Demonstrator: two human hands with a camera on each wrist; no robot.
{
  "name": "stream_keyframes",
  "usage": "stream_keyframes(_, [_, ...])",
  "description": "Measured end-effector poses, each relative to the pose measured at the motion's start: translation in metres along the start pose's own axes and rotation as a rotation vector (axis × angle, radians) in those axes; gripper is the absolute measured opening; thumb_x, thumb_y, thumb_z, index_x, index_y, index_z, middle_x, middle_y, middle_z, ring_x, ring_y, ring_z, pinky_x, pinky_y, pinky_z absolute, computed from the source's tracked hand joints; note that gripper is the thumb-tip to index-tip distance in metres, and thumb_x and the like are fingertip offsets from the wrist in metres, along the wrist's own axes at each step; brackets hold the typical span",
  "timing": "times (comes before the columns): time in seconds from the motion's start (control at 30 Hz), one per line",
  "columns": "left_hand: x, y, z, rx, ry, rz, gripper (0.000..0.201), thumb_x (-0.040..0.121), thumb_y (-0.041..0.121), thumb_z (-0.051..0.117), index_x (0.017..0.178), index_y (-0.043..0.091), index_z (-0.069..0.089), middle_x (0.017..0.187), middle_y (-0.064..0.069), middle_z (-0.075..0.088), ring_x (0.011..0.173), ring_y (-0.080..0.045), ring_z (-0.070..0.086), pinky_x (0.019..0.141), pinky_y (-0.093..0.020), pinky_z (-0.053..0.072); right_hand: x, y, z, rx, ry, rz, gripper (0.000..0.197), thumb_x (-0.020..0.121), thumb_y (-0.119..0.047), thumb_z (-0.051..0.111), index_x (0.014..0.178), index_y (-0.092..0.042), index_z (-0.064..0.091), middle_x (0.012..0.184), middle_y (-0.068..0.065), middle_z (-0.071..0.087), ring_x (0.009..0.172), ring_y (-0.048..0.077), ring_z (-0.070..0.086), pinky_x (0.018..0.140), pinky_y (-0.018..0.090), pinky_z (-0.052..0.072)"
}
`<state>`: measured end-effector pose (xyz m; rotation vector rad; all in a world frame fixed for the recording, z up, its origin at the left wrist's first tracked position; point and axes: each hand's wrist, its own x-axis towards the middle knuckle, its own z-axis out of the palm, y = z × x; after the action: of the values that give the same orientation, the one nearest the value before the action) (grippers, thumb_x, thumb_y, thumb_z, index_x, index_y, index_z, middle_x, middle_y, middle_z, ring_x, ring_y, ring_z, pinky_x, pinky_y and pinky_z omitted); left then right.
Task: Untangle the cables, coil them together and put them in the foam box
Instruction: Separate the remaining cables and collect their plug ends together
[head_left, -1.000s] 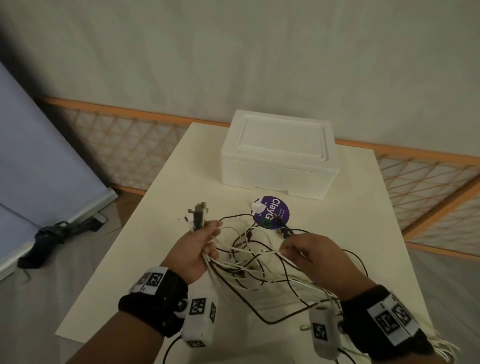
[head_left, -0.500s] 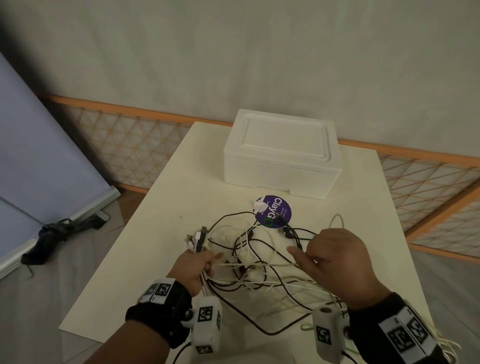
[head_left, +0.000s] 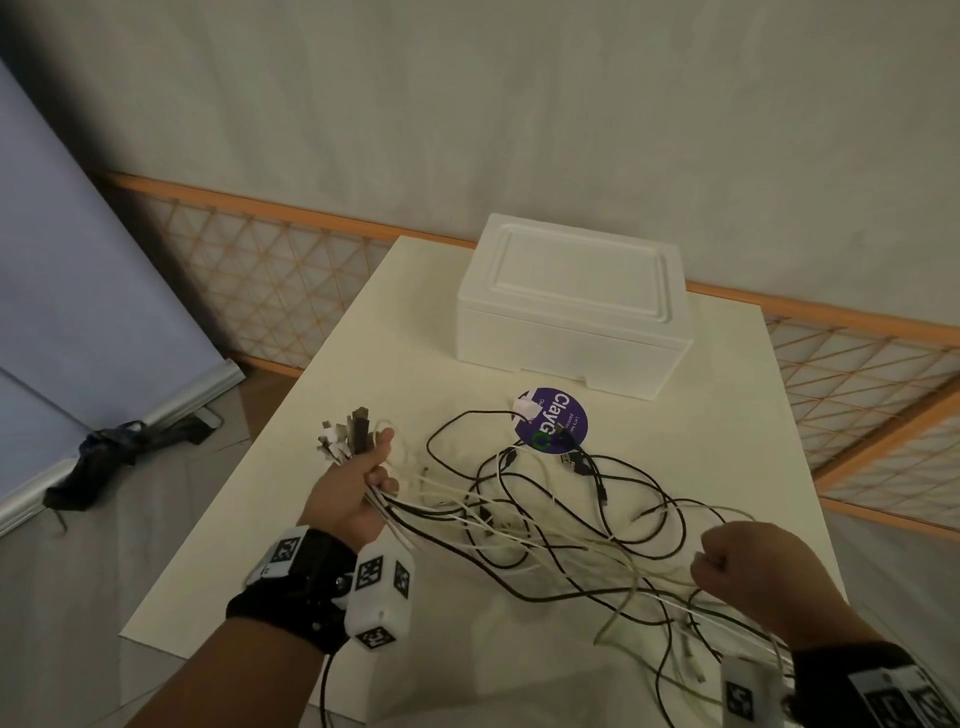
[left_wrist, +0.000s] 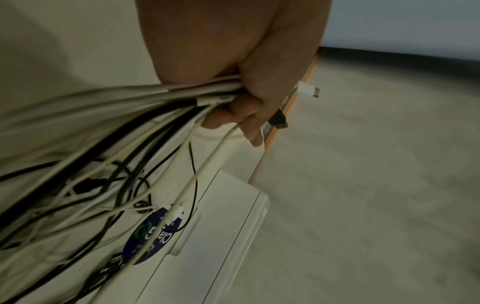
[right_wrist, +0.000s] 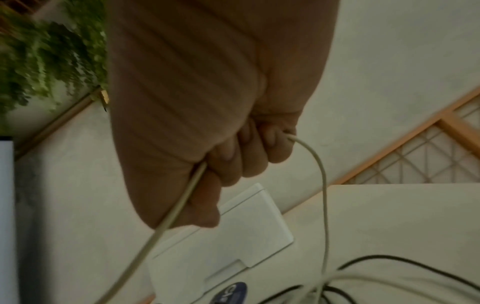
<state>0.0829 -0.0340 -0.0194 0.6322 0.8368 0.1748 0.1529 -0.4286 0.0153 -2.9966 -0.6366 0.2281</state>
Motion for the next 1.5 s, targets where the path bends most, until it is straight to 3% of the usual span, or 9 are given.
stream_keyframes(0.13, [-0.002,0.003,0.003,-0.02,-0.03,0.01,0.016,0.098,0.024,0.049,0.097,0.011,0.06,0.046,0.01,0.053,0.032,-0.005,0.033,0.037,-0.015,0.036,-0.005,0.011,0.004,-0.078,-0.105,0.126,0.039,0.077,-0.034,0.059,0.052,-0.017,0.033,0.051,0.001,0.037,0.049,0.009,0.034,0.047,0.024,0.025])
stream_keyframes(0.3, [-0.002,0.006,0.003,-0.063,-0.114,0.029,0.02,0.099,0.022,0.045,0.085,0.015,0.056,0.056,0.01,0.062,0.031,-0.004,0.033,0.037,-0.013,0.035,-0.009,0.027,0.003,-0.047,-0.12,0.233,0.038,0.076,-0.03,0.062,0.051,-0.018,0.036,0.052,0.001,0.043,0.05,0.01,0.039,0.046,0.026,0.027])
stream_keyframes(0.57, [0.007,0.028,-0.01,-0.128,-0.007,0.139,0.027,0.104,0.022,0.036,0.083,0.02,0.054,0.053,0.011,0.059,0.031,-0.004,0.029,0.036,-0.011,0.032,-0.019,0.066,0.005,-0.108,-0.211,0.384,0.024,0.08,-0.034,0.057,0.061,-0.02,0.052,0.064,-0.002,0.055,0.062,0.007,0.054,0.058,0.022,0.045])
stream_keyframes(0.97, [0.015,0.025,-0.027,-0.091,0.059,0.136,0.033,0.102,0.025,0.041,0.069,0.022,0.041,0.044,0.011,0.042,0.032,-0.005,0.026,0.036,-0.013,0.028,-0.026,0.105,0.033,0.058,-0.057,0.551,0.03,0.085,-0.037,0.053,0.065,-0.017,0.065,0.066,0.003,0.061,0.064,0.02,0.057,0.066,0.035,0.049])
stream_keyframes(1.1, [0.007,0.025,-0.025,0.051,0.084,0.125,0.04,0.098,0.02,0.052,0.064,0.022,0.032,0.041,0.009,0.027,0.032,-0.007,0.023,0.037,-0.015,0.025,-0.018,0.098,0.032,-0.118,-0.135,0.456,0.032,0.086,-0.052,0.046,0.063,-0.031,0.054,0.07,-0.011,0.056,0.069,0.007,0.056,0.077,0.037,0.047])
stream_keyframes(1.2, [-0.009,0.023,-0.013,0.078,-0.012,0.131,0.04,0.097,0.026,0.053,0.062,0.022,0.035,0.044,0.008,0.029,0.035,-0.008,0.026,0.039,-0.017,0.029,-0.006,0.044,0.006,-0.081,0.209,0.222,0.018,0.084,-0.055,0.054,0.081,-0.038,0.061,0.091,-0.013,0.062,0.087,0.014,0.06,0.091,0.045,0.04])
stream_keyframes(1.3, [-0.031,0.019,0.012,0.15,-0.138,0.165,0.034,0.094,0.032,0.054,0.063,0.021,0.044,0.052,0.004,0.036,0.043,-0.01,0.035,0.043,-0.02,0.037,0.014,-0.029,-0.01,0.166,0.373,-0.112,0.05,0.078,-0.066,0.051,0.099,-0.024,0.067,0.104,-0.003,0.066,0.096,0.019,0.061,0.096,0.044,0.041])
stream_keyframes(1.4, [-0.061,0.009,0.046,0.225,-0.326,0.164,0.031,0.082,0.038,0.057,0.061,0.017,0.052,0.058,0.001,0.047,0.051,-0.012,0.045,0.05,-0.024,0.041,0.029,-0.11,-0.027,0.333,0.26,-0.429,0.084,0.068,-0.079,0.053,0.127,-0.02,0.052,0.122,0.0,0.058,0.113,0.017,0.05,0.101,0.037,0.039])
stream_keyframes(1.5, [-0.088,-0.002,0.071,0.228,-0.496,0.111,0.043,0.081,0.043,0.051,0.047,0.017,0.058,0.06,-0.001,0.056,0.059,-0.017,0.053,0.064,-0.031,0.043,0.036,-0.174,-0.034,0.404,-0.042,-0.473,0.096,0.065,-0.061,0.072,0.142,-0.02,0.031,0.13,-0.001,0.054,0.118,0.018,0.05,0.098,0.033,0.04])
